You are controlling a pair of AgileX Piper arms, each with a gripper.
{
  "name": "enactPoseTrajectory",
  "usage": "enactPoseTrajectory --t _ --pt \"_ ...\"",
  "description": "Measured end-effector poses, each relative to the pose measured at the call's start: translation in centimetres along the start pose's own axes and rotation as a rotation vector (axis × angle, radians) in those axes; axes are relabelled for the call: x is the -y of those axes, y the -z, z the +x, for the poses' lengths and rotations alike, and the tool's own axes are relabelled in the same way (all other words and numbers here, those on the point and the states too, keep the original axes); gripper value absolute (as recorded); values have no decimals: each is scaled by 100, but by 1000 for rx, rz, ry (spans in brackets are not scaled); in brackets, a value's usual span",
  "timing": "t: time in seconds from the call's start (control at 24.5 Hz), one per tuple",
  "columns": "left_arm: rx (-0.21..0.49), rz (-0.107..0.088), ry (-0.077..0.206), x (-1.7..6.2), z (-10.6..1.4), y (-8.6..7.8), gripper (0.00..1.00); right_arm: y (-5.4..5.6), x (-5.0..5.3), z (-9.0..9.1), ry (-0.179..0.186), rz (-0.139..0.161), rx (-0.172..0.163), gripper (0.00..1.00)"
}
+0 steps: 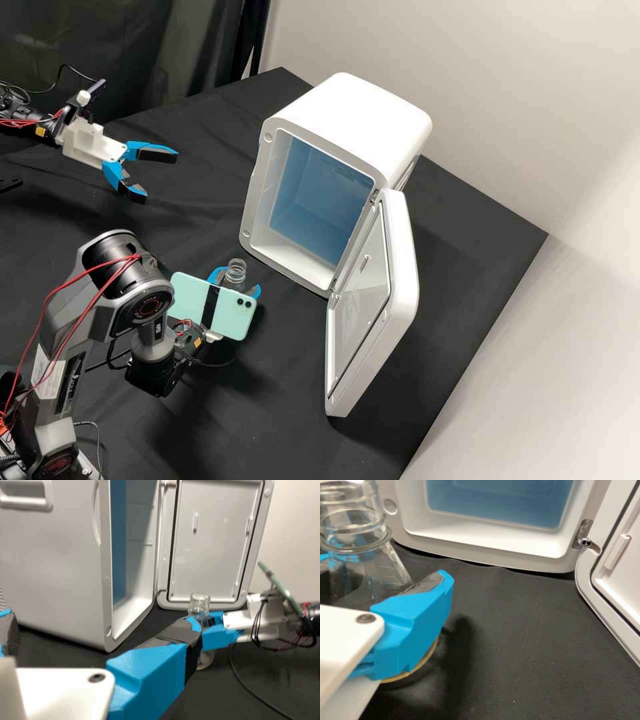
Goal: Place the flask in the incubator
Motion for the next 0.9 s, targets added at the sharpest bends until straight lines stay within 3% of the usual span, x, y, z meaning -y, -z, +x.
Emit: enactPoseTrajectory --t 0.16,0.53,0.9 --pt "18 12 -8 -17 -9 -20 100 -2 2 0 2 0 2 0" --pt "24 12 -2 -5 -2 -30 100 27 -33 49 -4 -12 6 0" --pt "30 10 7 16 10 -39 100 208 -303 176 -124 -40 -54 0"
